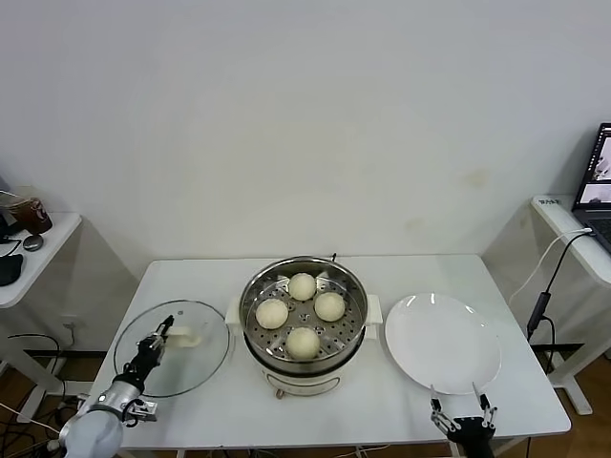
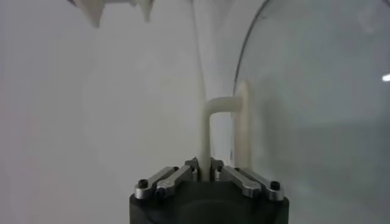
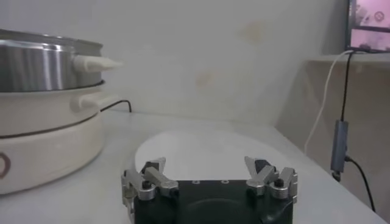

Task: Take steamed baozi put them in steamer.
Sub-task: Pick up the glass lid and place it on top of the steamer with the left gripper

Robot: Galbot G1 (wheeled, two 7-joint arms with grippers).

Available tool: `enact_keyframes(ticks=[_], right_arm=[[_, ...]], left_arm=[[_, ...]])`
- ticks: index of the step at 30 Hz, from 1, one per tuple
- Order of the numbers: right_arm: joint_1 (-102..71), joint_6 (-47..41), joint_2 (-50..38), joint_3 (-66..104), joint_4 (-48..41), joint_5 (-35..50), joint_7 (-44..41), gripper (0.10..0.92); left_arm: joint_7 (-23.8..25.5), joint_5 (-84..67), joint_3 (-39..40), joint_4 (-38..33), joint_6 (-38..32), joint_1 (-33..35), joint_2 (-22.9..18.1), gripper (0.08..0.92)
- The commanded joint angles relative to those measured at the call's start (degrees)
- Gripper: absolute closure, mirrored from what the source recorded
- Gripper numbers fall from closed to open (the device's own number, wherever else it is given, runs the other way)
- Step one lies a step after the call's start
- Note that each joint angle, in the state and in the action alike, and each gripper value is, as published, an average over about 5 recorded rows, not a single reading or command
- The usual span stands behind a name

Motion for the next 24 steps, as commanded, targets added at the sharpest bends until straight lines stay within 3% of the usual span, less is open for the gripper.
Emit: enact_keyframes(ticks=[1,6,12,18,24], right_arm=[[0.0,0.7,-0.3,-2.1,-0.8,-1.4,0.0,0.203],[-0.4,1.3,-0.7,-3.4,-1.0,-2.0,-0.3,0.203],[-0.5,1.6,-1.1,-5.0,-1.0,-2.9,-0.3,0.203],[0.1,2.4,-0.8,-5.9,-2.0,-4.5,0.4,0.203],[1.5,4.2,0.5,-6.7,-4.9,-7.1,1.9,0.203]], left_arm=[[3.2,-11.4,-5.6,-24.8,13.7,15.9,4.4,0.826],[13.9,-18.2,-11.1,-35.8,20.4,20.0,8.2,0.826],[21.3,-23.0,-9.7,-43.8,29.1,16.3,12.1,0.826],[24.3,-25.4,6.0,-49.2,37.8,6.7,15.5,0.826],[28.4,-15.9,25.2,-47.3,42.3,-6.4,10.9,0.826]])
